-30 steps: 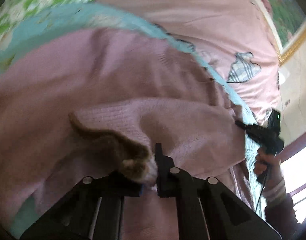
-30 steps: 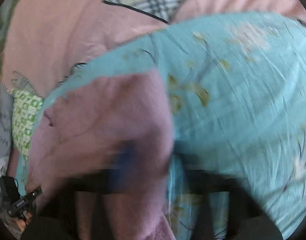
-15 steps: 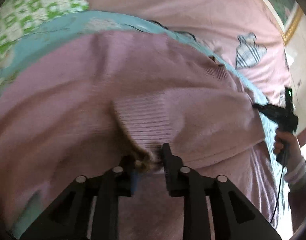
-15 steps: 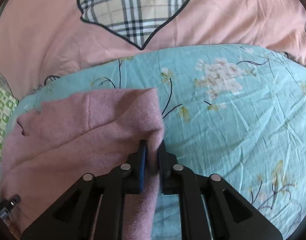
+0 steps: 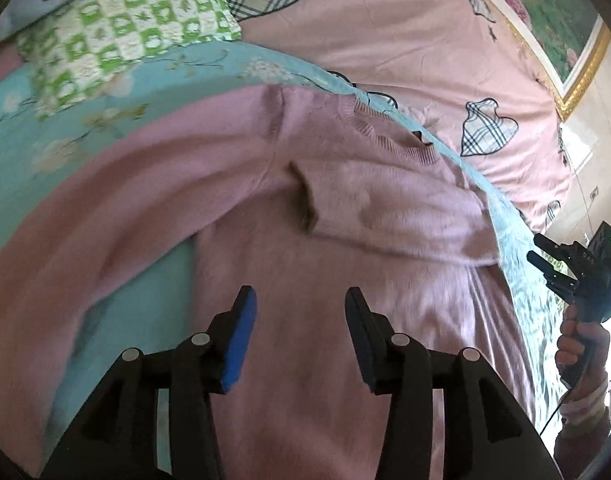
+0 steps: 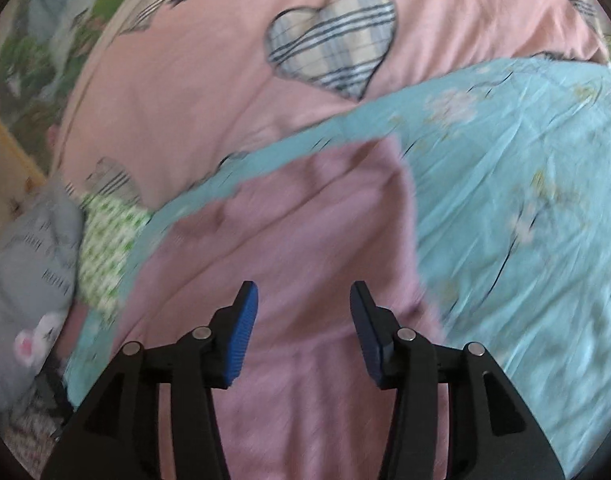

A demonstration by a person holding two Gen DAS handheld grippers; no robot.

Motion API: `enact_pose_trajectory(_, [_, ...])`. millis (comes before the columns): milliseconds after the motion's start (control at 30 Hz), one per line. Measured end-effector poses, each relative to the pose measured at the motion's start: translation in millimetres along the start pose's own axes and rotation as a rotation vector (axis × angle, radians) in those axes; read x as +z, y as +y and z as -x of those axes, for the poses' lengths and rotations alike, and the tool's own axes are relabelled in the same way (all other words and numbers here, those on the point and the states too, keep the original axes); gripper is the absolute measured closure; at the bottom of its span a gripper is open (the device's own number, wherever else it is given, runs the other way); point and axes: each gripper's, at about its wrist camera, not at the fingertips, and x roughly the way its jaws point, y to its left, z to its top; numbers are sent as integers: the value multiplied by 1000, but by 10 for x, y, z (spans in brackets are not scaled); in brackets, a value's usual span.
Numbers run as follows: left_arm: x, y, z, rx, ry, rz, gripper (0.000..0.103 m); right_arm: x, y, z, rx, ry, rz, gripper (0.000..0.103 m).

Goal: Fold small clothes

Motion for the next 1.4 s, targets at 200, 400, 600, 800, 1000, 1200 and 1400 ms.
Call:
enact_pose_trajectory(200, [-270, 470, 731, 86, -53, 33, 39, -540, 276, -27, 94, 114, 35, 53])
enact_pose_trajectory(400, [-454, 1158, 1384, 270, -86, 54, 30, -867, 450, -35, 106, 136, 55, 53])
enact_pose_trajectory(600, [-628, 1733, 1522, 295, -7, 130, 29, -1066, 546, -18, 107, 146, 37, 53])
enact_pose_trajectory(800, [-761, 1945, 1432, 261, 68, 156, 29, -1214, 590, 2, 99, 171, 14, 53])
enact_pose_trajectory(1000, [-749, 1901, 1300, 254, 88, 126, 93, -1333, 645, 45, 107, 166, 16, 53])
enact_pose_trajectory(1200, [-564, 1361, 1398, 156, 26, 50, 97, -1358, 617, 71, 106, 155, 7, 53])
enact_pose_trajectory(1400, [-118, 293, 1432, -47, -52, -101, 97, -1325, 481, 123, 99, 134, -18, 53])
